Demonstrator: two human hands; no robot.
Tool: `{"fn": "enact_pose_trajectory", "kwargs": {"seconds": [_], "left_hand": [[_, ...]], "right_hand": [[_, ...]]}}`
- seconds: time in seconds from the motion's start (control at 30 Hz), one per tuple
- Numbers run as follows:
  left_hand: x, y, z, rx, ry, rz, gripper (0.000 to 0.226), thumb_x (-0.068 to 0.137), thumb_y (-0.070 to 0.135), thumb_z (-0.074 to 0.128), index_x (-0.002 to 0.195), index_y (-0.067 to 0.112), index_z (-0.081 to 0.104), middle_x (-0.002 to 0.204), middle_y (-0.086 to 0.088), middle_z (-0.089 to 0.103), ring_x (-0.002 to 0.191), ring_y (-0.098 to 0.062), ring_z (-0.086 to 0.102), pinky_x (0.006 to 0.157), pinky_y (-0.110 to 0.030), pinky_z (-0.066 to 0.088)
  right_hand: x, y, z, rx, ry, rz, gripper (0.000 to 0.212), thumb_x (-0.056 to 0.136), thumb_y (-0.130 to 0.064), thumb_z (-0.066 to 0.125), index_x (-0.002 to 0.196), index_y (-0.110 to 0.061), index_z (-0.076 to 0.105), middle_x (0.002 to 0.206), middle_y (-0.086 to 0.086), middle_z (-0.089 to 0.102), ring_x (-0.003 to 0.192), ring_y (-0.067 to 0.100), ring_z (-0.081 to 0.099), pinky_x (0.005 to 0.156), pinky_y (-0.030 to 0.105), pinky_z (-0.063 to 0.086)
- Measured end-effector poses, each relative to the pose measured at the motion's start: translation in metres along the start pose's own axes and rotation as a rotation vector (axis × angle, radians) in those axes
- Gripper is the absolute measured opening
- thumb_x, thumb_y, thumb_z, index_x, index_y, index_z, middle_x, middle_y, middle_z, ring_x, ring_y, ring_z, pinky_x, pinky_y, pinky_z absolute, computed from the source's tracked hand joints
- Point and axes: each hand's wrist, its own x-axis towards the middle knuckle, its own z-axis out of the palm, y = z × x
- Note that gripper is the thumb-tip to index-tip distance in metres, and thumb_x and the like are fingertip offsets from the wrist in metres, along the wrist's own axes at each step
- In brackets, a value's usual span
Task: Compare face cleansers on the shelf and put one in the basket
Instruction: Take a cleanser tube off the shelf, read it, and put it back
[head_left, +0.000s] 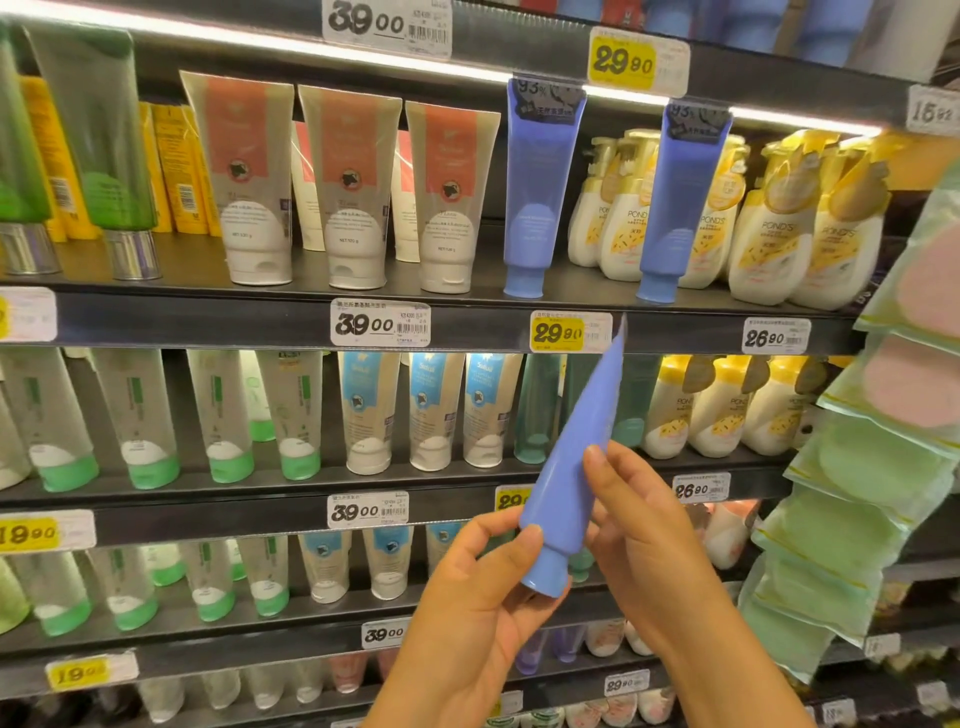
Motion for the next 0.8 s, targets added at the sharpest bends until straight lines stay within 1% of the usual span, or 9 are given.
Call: {"fn": "enact_pose_trajectory", "kwargs": {"seconds": [0.13, 0.23, 0.3, 0.4, 0.47, 0.57, 0.63, 0.7, 0.8], "left_hand": [[0.001, 0.002, 0.0, 0.037, 0.019, 0.016, 0.043, 0.057, 0.005, 0.068, 0.098, 0.0, 0.059, 0.085, -0.021, 0.071, 0.068, -0.025, 0.068, 0.065, -0.035, 0.058], [-0.002, 0.004, 0.001, 0.03, -0.023, -0.026, 0.045, 0.059, 0.009, 0.068, 0.102, -0.002, 0.06, 0.083, -0.019, 0.071, 0.069, -0.026, 0.068, 0.065, -0.035, 0.059], [-0.004, 0.005, 0.002, 0.027, -0.065, -0.08, 0.047, 0.062, 0.014, 0.067, 0.105, -0.002, 0.062, 0.086, -0.021, 0.07, 0.069, -0.028, 0.068, 0.065, -0.036, 0.059], [-0.005, 0.009, 0.001, -0.011, -0.097, -0.142, 0.051, 0.068, 0.02, 0.063, 0.111, -0.008, 0.06, 0.097, -0.031, 0.066, 0.07, -0.034, 0.069, 0.062, -0.038, 0.06], [-0.005, 0.01, 0.001, -0.051, -0.112, -0.166, 0.05, 0.07, 0.021, 0.061, 0.11, -0.009, 0.06, 0.098, -0.033, 0.066, 0.068, -0.037, 0.069, 0.057, -0.04, 0.06], [-0.005, 0.011, 0.002, -0.081, -0.119, -0.149, 0.044, 0.069, 0.016, 0.061, 0.107, -0.007, 0.06, 0.092, -0.032, 0.066, 0.064, -0.035, 0.067, 0.056, -0.04, 0.059], [-0.004, 0.009, 0.001, -0.071, -0.113, -0.131, 0.042, 0.069, 0.014, 0.061, 0.106, -0.006, 0.061, 0.089, -0.03, 0.066, 0.064, -0.034, 0.067, 0.057, -0.04, 0.059], [-0.003, 0.008, -0.001, -0.049, -0.088, -0.115, 0.043, 0.069, 0.014, 0.062, 0.107, -0.005, 0.06, 0.088, -0.028, 0.066, 0.065, -0.033, 0.066, 0.058, -0.039, 0.059], [0.001, 0.006, -0.005, 0.005, -0.043, -0.074, 0.039, 0.067, 0.014, 0.063, 0.103, -0.002, 0.061, 0.085, -0.022, 0.067, 0.069, -0.029, 0.065, 0.06, -0.039, 0.06]], "right_hand": [[0.003, 0.002, 0.0, -0.083, 0.023, -0.019, 0.046, 0.063, -0.034, 0.067, 0.102, -0.01, 0.065, 0.091, 0.004, 0.072, 0.087, 0.018, 0.068, 0.076, 0.031, 0.058], [0.004, 0.003, 0.0, 0.004, 0.023, -0.036, 0.031, 0.069, -0.031, 0.064, 0.092, -0.012, 0.072, 0.089, 0.007, 0.071, 0.084, 0.018, 0.067, 0.072, 0.03, 0.058], [0.003, 0.005, 0.001, 0.046, 0.005, -0.041, 0.026, 0.072, -0.03, 0.063, 0.089, -0.015, 0.075, 0.09, 0.008, 0.071, 0.082, 0.018, 0.067, 0.073, 0.032, 0.058], [0.003, 0.006, 0.002, 0.111, -0.006, -0.049, 0.026, 0.075, -0.03, 0.06, 0.091, -0.016, 0.075, 0.088, 0.009, 0.071, 0.077, 0.018, 0.068, 0.068, 0.032, 0.058], [0.005, 0.006, 0.001, 0.156, 0.008, -0.061, 0.025, 0.077, -0.028, 0.057, 0.089, -0.015, 0.075, 0.089, 0.011, 0.072, 0.078, 0.019, 0.068, 0.069, 0.034, 0.059], [0.007, 0.006, -0.001, 0.2, 0.019, -0.061, 0.028, 0.078, -0.025, 0.055, 0.093, -0.01, 0.073, 0.096, 0.016, 0.071, 0.083, 0.023, 0.068, 0.075, 0.037, 0.057], [0.007, 0.006, -0.002, 0.2, 0.002, -0.059, 0.029, 0.078, -0.024, 0.055, 0.096, -0.009, 0.071, 0.097, 0.015, 0.071, 0.083, 0.021, 0.069, 0.073, 0.035, 0.058], [0.007, 0.006, -0.004, 0.187, -0.018, -0.059, 0.028, 0.078, -0.022, 0.055, 0.097, -0.011, 0.072, 0.096, 0.011, 0.072, 0.082, 0.018, 0.069, 0.069, 0.031, 0.058], [0.008, 0.005, -0.005, 0.082, -0.038, -0.055, 0.031, 0.08, -0.024, 0.055, 0.105, -0.017, 0.071, 0.107, 0.007, 0.071, 0.093, 0.019, 0.068, 0.077, 0.032, 0.058]]}}
